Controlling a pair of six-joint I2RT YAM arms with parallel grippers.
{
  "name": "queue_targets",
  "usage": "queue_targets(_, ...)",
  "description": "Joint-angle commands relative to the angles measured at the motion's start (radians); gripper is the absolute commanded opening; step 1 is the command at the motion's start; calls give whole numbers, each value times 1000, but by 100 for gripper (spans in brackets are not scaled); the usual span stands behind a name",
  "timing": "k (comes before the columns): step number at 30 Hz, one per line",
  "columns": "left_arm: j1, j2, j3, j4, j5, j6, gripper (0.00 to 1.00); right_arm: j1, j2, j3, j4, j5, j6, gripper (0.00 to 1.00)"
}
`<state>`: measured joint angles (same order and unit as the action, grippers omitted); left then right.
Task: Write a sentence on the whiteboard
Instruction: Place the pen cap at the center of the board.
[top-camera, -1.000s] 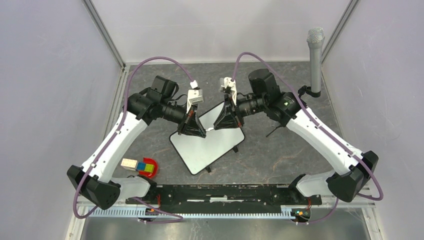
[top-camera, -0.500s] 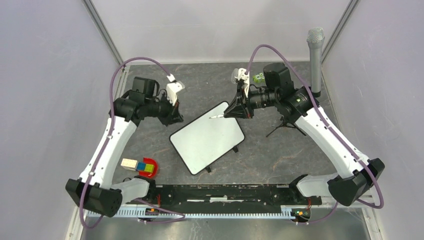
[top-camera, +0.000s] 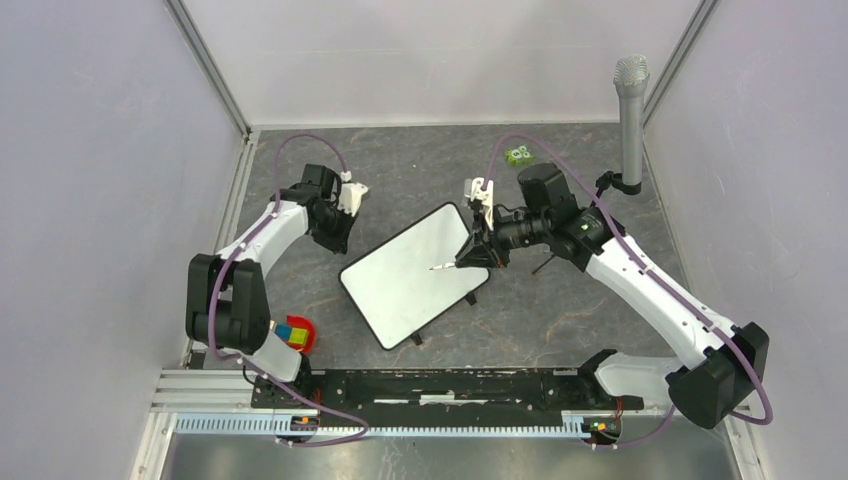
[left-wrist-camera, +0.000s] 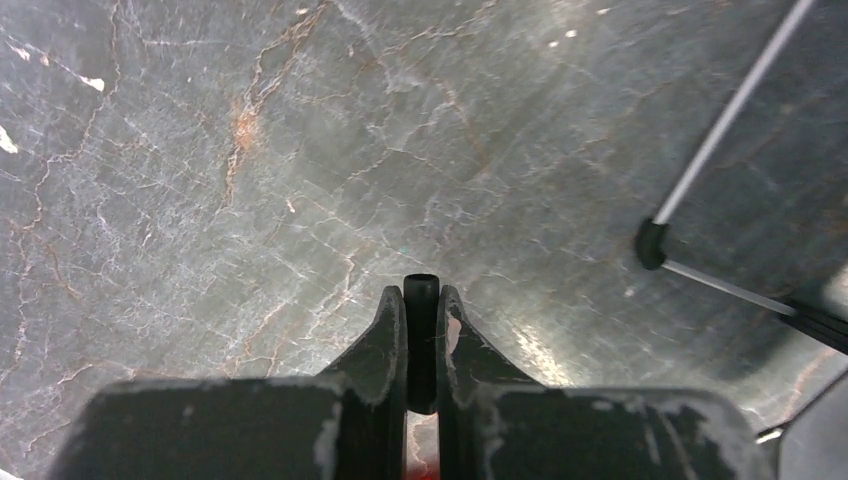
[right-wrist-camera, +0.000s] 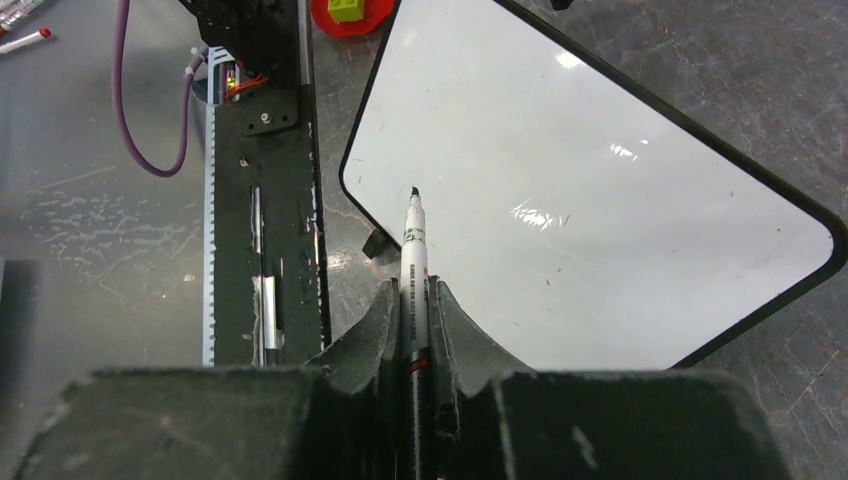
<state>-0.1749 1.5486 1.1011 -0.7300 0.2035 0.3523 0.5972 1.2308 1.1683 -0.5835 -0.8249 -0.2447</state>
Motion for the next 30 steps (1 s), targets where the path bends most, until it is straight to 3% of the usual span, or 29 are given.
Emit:
queue_targets(1, 0, 63, -4, 84, -63, -5, 8, 18, -35, -39, 61, 10, -24, 0)
queue_targets(9, -1, 139, -6, 76, -53, -3, 16, 36, -43, -86, 88, 20, -28, 0)
queue_targets(21, -2, 146, -9, 48, -31, 2, 40, 36, -59, -124, 103, 21, -36, 0)
queue_targets(30, 16, 32, 75, -50, 72, -34, 56, 36, -67, -126, 98, 27, -59, 0)
